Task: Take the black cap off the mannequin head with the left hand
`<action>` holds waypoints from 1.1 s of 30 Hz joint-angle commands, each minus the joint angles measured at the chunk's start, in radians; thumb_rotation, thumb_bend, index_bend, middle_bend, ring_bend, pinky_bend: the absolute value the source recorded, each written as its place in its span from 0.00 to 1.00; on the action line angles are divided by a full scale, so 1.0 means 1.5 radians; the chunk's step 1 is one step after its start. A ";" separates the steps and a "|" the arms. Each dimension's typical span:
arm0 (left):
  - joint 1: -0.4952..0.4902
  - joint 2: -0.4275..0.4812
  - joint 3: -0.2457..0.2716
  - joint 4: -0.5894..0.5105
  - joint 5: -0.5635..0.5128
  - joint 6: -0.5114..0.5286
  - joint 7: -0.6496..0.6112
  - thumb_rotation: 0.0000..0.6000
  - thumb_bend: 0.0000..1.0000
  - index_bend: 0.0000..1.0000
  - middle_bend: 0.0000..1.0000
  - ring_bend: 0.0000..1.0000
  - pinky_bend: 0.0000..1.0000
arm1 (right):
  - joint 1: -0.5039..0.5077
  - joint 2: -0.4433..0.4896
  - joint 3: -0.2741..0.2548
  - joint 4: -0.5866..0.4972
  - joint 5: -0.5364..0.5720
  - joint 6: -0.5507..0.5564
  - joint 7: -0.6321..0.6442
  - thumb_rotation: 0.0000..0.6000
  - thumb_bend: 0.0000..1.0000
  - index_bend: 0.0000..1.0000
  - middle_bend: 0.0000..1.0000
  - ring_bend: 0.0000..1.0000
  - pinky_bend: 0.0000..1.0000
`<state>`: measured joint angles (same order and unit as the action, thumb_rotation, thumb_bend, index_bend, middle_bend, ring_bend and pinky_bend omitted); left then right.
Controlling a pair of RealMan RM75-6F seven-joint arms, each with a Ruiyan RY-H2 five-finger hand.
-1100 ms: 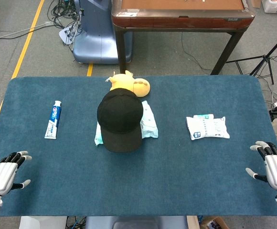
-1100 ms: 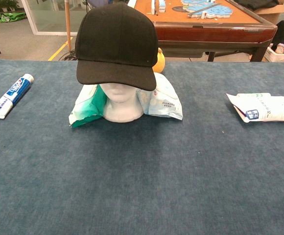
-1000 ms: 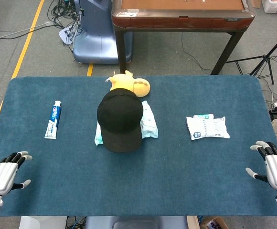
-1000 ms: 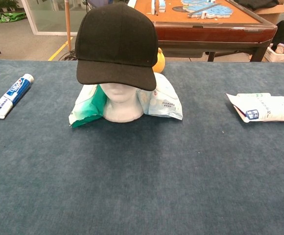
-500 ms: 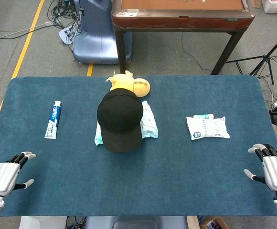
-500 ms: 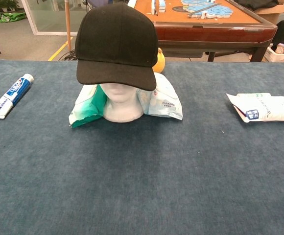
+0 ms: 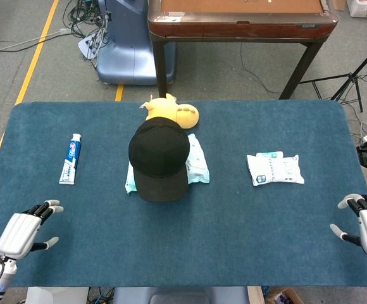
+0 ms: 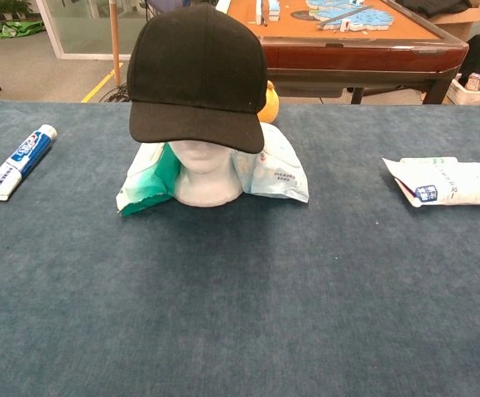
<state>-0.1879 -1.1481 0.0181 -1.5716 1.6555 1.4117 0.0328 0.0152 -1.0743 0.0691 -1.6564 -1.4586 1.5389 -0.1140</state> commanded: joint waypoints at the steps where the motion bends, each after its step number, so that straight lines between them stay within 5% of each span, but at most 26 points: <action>1: -0.020 0.009 -0.006 -0.020 0.010 -0.017 0.011 1.00 0.07 0.32 0.28 0.37 0.62 | -0.001 0.003 0.001 -0.002 0.001 -0.001 0.003 1.00 0.07 0.48 0.38 0.30 0.37; 10: -0.085 0.009 -0.030 -0.058 0.030 -0.072 0.049 1.00 0.02 0.31 0.36 0.38 0.62 | -0.003 0.009 0.006 -0.002 0.009 -0.001 0.019 1.00 0.07 0.48 0.39 0.30 0.37; 25: -0.167 -0.019 -0.083 -0.104 -0.014 -0.139 0.115 1.00 0.02 0.25 0.33 0.34 0.62 | -0.016 0.021 0.015 -0.006 0.020 0.013 0.040 1.00 0.07 0.48 0.39 0.30 0.37; 33: -0.209 -0.019 -0.085 -0.113 -0.002 -0.176 0.114 1.00 0.02 0.33 0.37 0.34 0.60 | -0.017 0.023 0.018 -0.006 0.023 0.013 0.046 1.00 0.07 0.48 0.39 0.30 0.37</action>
<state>-0.4852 -1.1761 -0.1109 -1.7471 1.6442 1.1653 0.2168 -0.0100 -1.0407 0.0950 -1.6653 -1.4238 1.5588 -0.0462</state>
